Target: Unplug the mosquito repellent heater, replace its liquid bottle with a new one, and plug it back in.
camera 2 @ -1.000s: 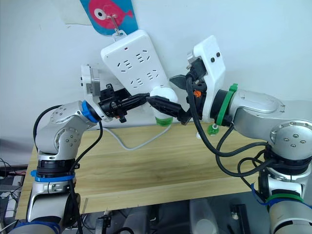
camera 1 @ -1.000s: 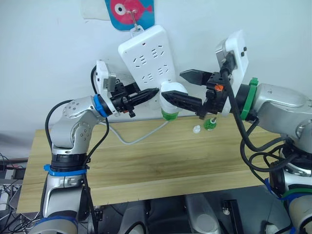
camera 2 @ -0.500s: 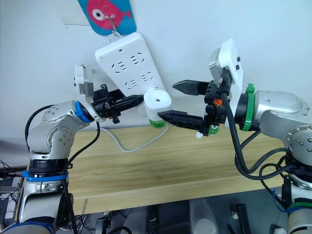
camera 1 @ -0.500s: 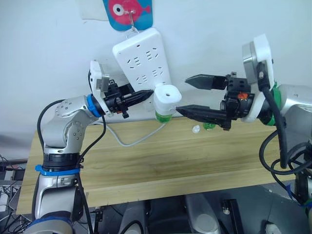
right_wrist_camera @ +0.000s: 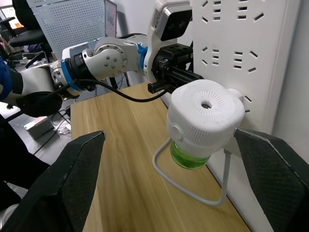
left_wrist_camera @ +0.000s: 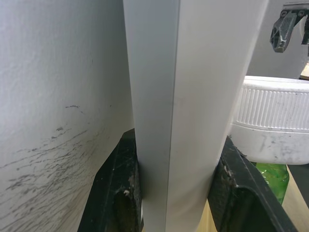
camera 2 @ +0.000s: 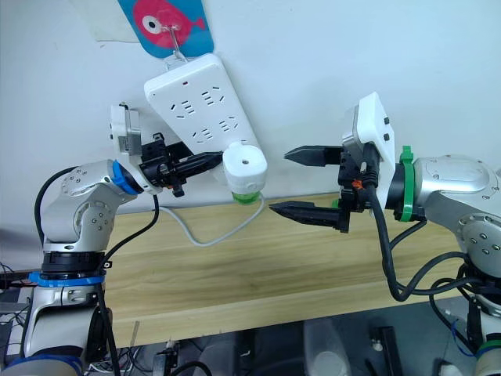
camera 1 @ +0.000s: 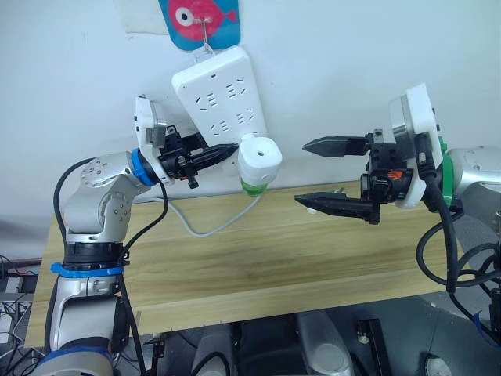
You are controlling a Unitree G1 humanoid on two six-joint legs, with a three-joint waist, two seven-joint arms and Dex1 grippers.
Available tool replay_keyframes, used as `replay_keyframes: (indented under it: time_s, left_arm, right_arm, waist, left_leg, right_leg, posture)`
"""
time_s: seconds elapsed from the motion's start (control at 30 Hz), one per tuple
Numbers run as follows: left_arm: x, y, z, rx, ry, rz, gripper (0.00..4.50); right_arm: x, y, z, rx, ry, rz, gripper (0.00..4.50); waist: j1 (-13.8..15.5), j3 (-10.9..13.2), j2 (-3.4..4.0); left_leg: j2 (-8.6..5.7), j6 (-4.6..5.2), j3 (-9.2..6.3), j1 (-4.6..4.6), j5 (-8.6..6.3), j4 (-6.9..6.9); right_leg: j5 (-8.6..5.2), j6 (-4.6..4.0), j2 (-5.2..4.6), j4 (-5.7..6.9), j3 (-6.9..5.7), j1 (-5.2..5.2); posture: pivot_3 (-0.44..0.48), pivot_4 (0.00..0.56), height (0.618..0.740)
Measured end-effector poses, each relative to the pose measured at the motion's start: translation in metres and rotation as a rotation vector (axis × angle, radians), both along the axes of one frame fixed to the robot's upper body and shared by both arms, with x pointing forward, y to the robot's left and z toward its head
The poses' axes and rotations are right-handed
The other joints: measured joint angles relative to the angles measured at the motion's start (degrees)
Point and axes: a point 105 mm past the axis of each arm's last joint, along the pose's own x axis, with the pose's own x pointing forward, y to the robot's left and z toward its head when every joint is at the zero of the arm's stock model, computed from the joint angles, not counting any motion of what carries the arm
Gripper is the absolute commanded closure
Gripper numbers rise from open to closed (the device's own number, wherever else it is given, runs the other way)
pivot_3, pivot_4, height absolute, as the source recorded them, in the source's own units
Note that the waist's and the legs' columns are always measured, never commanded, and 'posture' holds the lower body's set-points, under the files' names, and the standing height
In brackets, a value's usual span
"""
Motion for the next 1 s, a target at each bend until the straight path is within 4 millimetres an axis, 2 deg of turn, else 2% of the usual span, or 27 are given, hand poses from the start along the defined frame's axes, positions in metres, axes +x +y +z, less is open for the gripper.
replay_keyframes:
  time_s: [0.23,0.33,0.57,0.8,1.0]
  left_arm:
    - [0.000,0.014,-0.017,0.032,0.042,0.048,0.22]
    - [-0.005,0.025,-0.020,0.050,0.043,0.083,0.22]
    - [-0.018,0.044,-0.013,0.085,0.007,0.146,0.22]
    - [-0.040,0.044,-0.011,0.100,0.038,0.139,0.22]
    - [-0.056,0.048,0.008,0.123,0.003,0.163,0.22]
  right_arm:
    - [0.002,0.000,-0.005,0.000,-0.002,-0.003,0.00]
    - [0.003,0.001,-0.008,-0.002,-0.009,-0.002,0.00]
    - [0.005,0.004,-0.010,-0.002,-0.026,0.019,0.00]
    - [0.006,0.008,-0.012,0.008,-0.025,0.026,0.00]
    - [0.002,0.015,-0.013,0.023,-0.026,0.007,0.00]
  waist:
    - [0.1,0.0,0.00]
    - [0.5,0.0,0.00]
    - [1.3,0.0,0.00]
    - [2.3,0.0,-0.01]
    - [2.3,0.0,0.00]
  left_leg:
    - [0.00,-0.04,-0.02,-0.01,0.02,0.01]
    - [-0.01,-0.06,-0.02,-0.01,0.03,0.01]
    - [-0.06,-0.07,-0.03,-0.01,0.04,0.04]
    - [-0.06,-0.08,-0.05,-0.01,0.04,0.06]
    - [-0.06,-0.09,-0.04,0.00,0.05,0.07]
  right_leg:
    - [0.00,0.00,-0.04,0.24,-0.01,0.00]
    - [0.00,0.00,-0.10,0.24,-0.01,-0.01]
    - [0.00,0.00,-0.28,0.18,-0.04,-0.01]
    - [0.00,0.00,-0.33,0.07,-0.05,-0.02]
    - [0.00,0.00,-0.34,0.16,-0.05,-0.03]
  posture:
    - [-0.275,0.330,0.740]
    - [-0.255,0.323,0.740]
    - [-0.221,0.312,0.740]
    - [-0.202,0.303,0.740]
    - [-0.180,0.302,0.740]
